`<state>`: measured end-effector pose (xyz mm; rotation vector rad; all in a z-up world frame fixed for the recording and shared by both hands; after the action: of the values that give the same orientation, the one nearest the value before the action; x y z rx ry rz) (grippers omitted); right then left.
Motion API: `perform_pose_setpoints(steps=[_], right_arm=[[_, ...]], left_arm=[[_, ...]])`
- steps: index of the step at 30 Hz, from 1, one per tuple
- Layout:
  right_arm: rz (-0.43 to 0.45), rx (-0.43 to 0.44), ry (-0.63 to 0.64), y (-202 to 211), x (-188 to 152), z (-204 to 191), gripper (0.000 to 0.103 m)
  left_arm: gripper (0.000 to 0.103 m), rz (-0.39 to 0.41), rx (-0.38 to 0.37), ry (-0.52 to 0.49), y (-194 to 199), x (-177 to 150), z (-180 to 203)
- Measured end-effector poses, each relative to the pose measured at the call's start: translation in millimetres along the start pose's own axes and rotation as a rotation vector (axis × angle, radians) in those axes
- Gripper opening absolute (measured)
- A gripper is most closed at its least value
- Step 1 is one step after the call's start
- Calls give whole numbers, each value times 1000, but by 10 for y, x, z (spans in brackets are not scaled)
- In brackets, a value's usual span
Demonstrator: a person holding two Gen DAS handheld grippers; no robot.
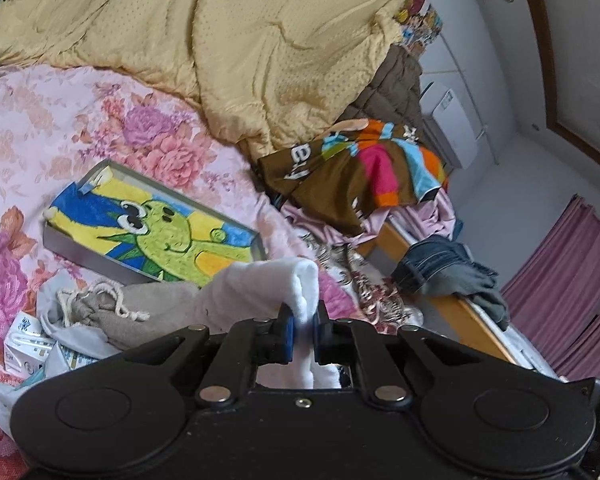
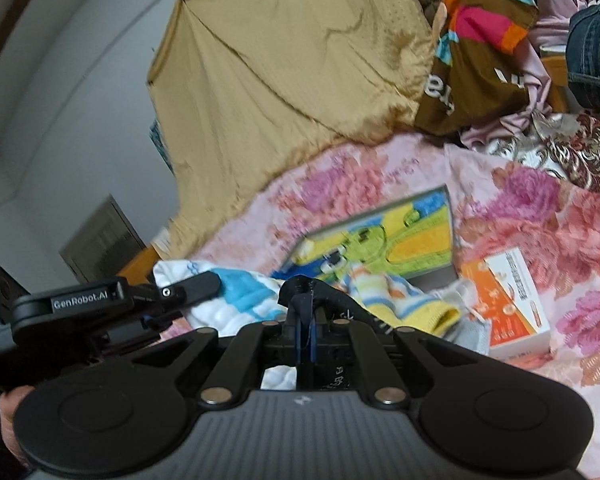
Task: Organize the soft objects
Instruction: 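Carry the white cloth and black item toward the grey frog tray with both tools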
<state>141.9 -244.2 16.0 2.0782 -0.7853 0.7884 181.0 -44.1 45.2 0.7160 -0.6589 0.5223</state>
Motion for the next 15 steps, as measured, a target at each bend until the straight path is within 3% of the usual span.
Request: perform_pose_setpoints(steps=[15], right_arm=[[60, 21, 69, -170, 448, -147, 5]], left_arm=[[9, 83, -6, -47, 34, 496, 127]])
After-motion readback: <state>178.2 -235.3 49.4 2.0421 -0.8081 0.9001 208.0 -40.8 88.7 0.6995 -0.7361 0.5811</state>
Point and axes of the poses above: each gripper's, at about its wrist camera, not at the fingertips, and y roughly against the way its jaws point, z to its right, x to its top, the point moved 7 cm from there along -y, roughly the way its jaws point, and after that the axes turned 10 degrees about -z, right-handed, at the moved point
